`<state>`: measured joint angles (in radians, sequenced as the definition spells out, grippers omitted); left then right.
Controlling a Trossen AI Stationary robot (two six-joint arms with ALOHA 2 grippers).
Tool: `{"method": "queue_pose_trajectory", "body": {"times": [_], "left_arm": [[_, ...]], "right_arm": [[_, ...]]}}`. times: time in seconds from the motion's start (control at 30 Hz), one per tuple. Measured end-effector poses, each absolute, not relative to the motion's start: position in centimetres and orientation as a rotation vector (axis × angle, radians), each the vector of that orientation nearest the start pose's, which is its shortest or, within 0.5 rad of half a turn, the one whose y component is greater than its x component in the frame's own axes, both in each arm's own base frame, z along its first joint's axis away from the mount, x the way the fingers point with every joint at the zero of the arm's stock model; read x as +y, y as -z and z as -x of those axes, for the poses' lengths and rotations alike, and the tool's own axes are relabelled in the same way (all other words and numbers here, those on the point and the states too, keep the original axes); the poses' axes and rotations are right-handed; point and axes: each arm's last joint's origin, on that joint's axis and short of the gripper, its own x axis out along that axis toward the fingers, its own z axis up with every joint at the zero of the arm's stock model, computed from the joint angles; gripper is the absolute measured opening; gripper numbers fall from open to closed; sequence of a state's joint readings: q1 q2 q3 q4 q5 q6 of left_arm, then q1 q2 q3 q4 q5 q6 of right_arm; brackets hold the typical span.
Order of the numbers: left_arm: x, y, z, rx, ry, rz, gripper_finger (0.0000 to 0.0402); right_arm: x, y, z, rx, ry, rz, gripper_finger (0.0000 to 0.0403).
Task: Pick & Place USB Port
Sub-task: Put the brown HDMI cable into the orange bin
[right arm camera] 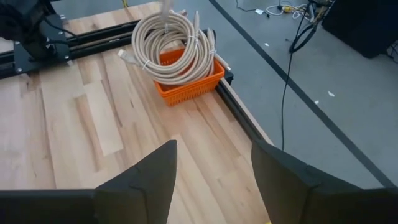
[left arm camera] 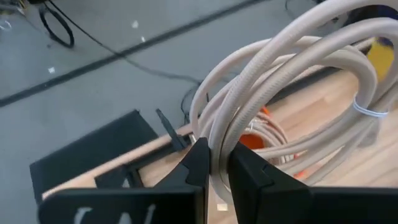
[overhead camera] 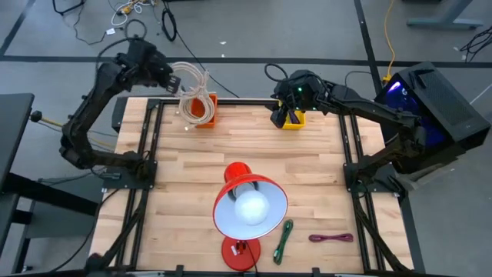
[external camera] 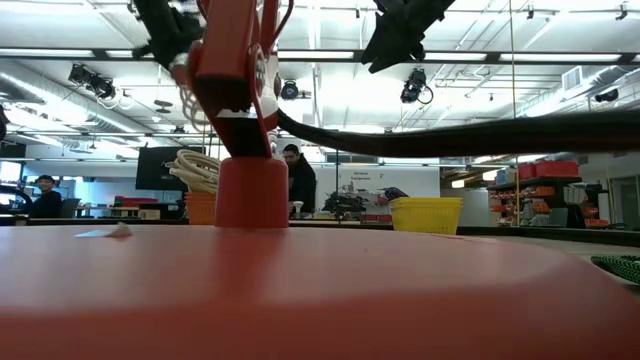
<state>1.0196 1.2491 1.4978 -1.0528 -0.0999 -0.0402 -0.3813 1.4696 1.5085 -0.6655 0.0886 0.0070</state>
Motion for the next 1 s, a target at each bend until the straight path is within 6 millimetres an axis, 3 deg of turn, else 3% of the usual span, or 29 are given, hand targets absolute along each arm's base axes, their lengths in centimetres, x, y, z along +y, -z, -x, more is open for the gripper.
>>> {"method": "queue_pose_trajectory", "body": {"times": [0.2,0.3,0.67,1.0], "left_arm": [[22.7,-36.1,-13.6,0.978,-0.986,0.506,0.0037],[24.0,-35.0,-14.4,0.995,-0.982,0.51,0.0037],[24.8,-35.0,-14.0,0.909,-0.938,0.59,0.0037],[24.3,-34.8,-13.3,0.974,-0.993,0.651,0.0037]], "right_arm": [[-11.9,-37.9,-29.1,0.622,0.459,-0.106,0.0208],[-11.9,-37.9,-29.0,0.622,0.462,-0.114,0.0208],[-12.0,-37.9,-29.0,0.63,0.491,-0.102,0.0208],[-12.1,-37.9,-29.0,0.629,0.494,-0.096,0.0208]]}}
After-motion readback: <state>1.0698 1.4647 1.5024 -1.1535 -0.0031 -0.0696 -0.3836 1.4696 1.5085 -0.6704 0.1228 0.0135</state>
